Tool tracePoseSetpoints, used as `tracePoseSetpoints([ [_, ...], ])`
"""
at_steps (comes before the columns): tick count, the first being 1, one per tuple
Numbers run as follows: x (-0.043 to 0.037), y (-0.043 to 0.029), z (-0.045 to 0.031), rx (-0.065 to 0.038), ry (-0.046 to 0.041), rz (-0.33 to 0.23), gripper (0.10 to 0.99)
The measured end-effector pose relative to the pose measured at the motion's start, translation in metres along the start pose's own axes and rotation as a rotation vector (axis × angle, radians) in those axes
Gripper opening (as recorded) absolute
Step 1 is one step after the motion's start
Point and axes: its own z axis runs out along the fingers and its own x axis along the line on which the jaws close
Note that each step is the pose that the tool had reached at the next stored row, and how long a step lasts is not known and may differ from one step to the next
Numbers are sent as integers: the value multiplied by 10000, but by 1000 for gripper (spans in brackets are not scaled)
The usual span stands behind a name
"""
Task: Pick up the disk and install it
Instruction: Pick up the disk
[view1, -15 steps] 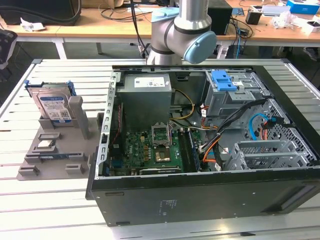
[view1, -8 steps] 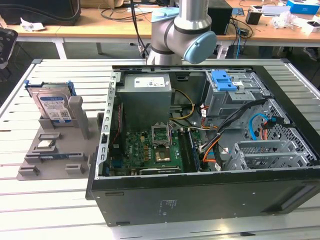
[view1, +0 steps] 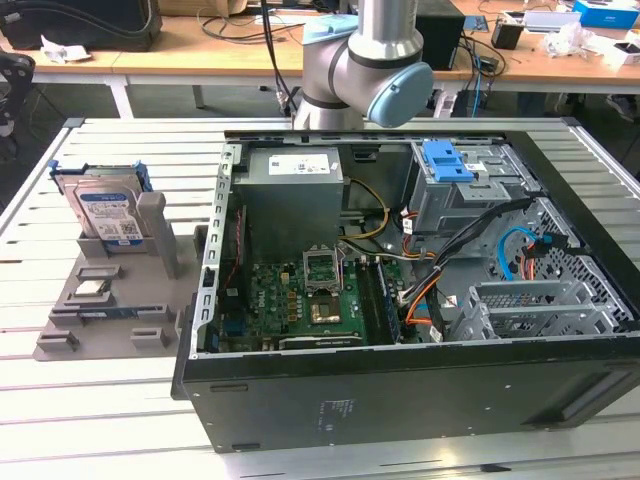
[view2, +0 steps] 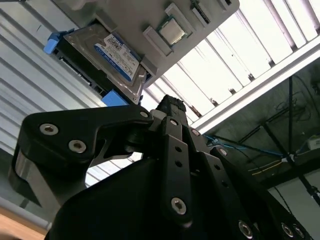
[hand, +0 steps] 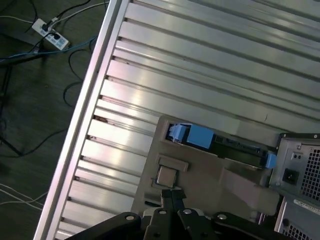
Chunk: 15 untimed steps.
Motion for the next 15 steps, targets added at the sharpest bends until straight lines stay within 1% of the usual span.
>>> tracePoseSetpoints([
  [1,0,0,0,-5,10,-232,102],
  [5,0,0,0,-19,35,-806,102],
  [10,0,0,0,-39,76,-1687,102],
  [11,0,0,0,-46,89,-1983,102],
  [13,0,0,0,-53,103,-2301,102],
  [15,0,0,0,-65,126,-2805,102],
])
